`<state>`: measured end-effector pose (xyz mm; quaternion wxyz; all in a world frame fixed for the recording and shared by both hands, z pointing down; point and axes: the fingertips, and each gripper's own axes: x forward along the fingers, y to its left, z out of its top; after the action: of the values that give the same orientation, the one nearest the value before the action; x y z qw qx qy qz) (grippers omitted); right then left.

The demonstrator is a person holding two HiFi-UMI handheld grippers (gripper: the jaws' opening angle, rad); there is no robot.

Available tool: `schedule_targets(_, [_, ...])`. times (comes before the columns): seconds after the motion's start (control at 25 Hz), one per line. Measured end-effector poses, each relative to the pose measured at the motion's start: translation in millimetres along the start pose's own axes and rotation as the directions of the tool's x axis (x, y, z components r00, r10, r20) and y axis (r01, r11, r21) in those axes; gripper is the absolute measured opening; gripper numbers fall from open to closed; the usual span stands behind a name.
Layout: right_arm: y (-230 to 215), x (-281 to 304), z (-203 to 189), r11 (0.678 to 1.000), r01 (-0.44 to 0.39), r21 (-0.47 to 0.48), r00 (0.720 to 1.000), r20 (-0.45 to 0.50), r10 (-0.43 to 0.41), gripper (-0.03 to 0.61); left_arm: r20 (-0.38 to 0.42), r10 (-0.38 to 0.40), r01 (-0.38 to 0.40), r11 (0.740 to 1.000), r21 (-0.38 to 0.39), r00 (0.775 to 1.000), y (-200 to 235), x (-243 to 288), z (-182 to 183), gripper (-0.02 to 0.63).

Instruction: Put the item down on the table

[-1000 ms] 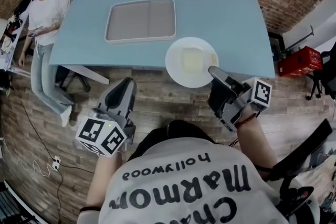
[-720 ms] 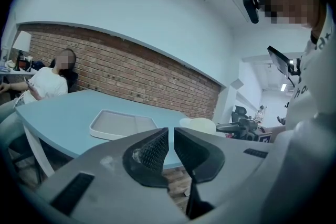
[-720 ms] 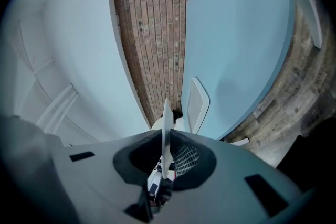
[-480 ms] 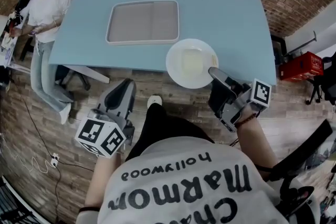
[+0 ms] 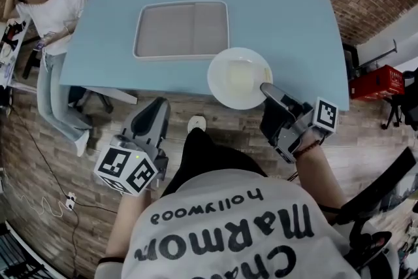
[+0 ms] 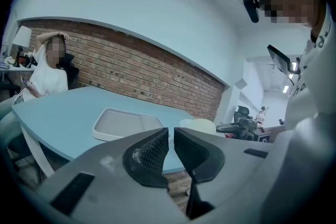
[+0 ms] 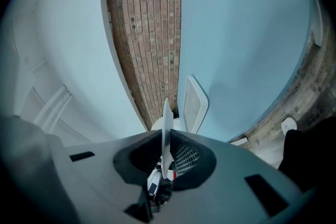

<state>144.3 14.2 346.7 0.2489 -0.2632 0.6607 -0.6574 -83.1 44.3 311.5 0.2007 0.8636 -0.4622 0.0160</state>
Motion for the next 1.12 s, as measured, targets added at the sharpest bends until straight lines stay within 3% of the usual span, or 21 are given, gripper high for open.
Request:
schedule_targets(0.6, [-14, 71, 38, 0.999, 0.029, 0.022, 0.999, 0.023, -0.030, 0.043, -0.011, -0.001, 0.001, 1.000, -0.015, 1.000, 72, 47, 34, 0.037])
schedule_targets(1.12, [-46, 124, 66, 0.998, 0.033, 0.059, 0.998, 0.057, -0.037, 0.042, -0.113, -0.024, 0.018, 0.998, -0.053, 0.993, 136, 97, 24, 0.037])
